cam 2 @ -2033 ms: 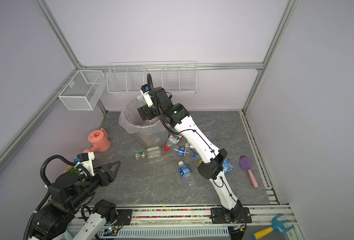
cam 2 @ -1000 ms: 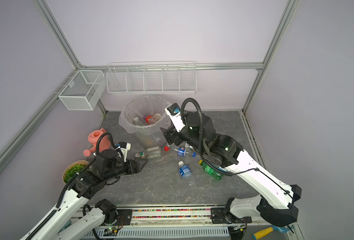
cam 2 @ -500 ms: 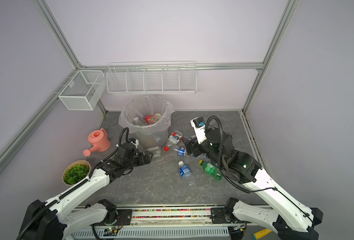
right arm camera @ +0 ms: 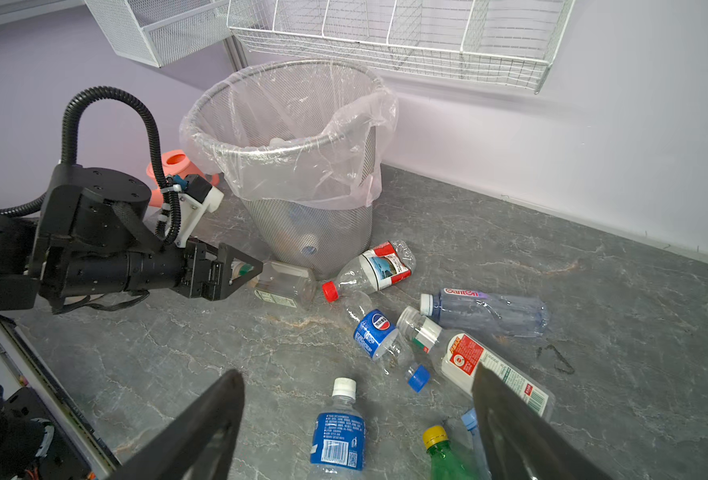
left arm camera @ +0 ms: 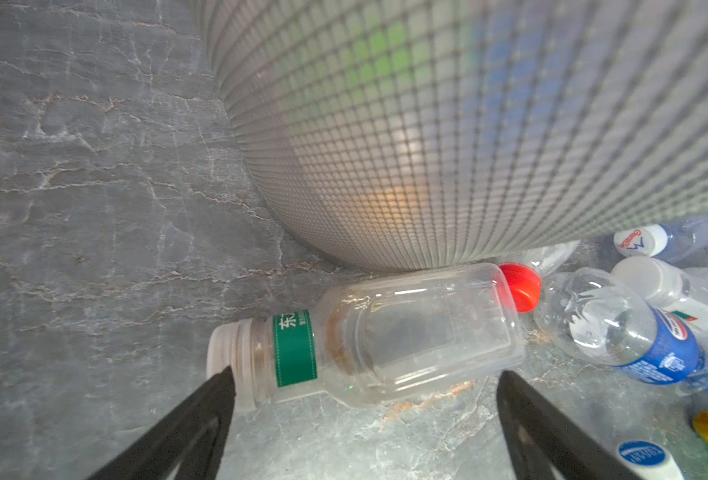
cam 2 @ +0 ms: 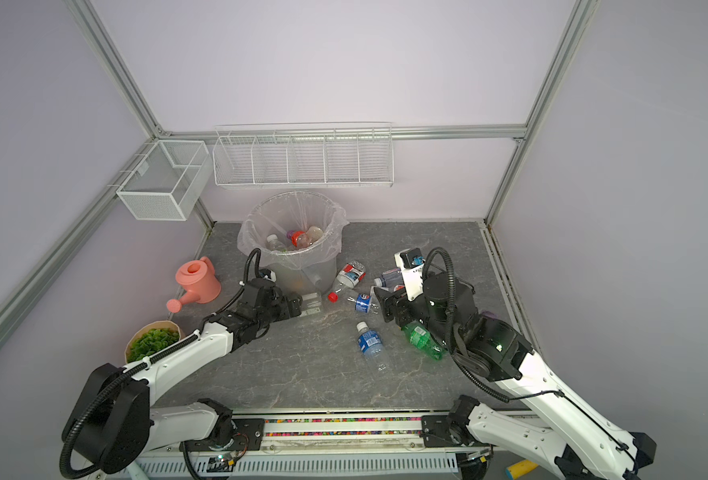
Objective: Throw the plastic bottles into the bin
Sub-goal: 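Lower the left gripper onto the clear green-cap bottle beside the bin and grasp it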
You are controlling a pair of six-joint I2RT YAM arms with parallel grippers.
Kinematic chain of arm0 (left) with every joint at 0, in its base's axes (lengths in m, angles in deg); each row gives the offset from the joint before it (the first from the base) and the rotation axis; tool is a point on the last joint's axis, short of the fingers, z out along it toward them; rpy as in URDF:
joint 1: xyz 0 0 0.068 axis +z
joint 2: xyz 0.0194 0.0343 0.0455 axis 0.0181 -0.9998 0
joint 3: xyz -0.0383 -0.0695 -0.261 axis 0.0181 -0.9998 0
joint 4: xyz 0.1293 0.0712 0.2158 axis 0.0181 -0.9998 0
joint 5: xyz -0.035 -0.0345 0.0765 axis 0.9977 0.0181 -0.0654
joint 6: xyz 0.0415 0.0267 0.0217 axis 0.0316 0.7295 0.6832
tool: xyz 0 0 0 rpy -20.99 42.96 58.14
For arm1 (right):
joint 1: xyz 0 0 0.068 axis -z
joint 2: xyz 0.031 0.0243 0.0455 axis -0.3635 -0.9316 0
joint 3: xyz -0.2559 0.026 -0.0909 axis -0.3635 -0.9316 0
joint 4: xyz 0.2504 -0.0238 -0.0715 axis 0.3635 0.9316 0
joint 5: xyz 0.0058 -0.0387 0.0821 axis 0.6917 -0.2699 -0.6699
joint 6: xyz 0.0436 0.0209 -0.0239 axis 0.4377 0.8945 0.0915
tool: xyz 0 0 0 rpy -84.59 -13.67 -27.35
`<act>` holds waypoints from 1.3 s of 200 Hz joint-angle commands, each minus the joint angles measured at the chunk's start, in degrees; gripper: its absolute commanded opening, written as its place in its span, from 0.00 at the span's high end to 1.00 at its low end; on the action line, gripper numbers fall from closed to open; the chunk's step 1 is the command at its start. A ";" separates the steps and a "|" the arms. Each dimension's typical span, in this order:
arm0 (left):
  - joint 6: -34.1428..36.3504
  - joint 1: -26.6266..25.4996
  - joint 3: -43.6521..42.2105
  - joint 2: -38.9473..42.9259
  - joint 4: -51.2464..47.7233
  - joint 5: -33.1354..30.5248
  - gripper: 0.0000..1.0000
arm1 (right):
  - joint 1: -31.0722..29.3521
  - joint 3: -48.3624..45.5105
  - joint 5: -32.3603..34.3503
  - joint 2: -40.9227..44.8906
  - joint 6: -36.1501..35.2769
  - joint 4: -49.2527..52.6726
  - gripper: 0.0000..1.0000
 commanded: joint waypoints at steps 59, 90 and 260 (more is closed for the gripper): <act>4.62 0.41 6.08 -8.08 0.18 2.64 0.03 | 0.43 -1.10 -2.94 0.18 2.90 -1.89 0.12; 5.32 0.41 6.58 -10.43 0.14 3.92 0.04 | 0.42 -1.15 -3.38 0.32 3.35 -2.24 0.12; 4.20 -7.34 -1.04 3.09 -4.87 4.59 0.06 | 0.42 -1.88 -3.28 2.61 4.45 -1.96 0.12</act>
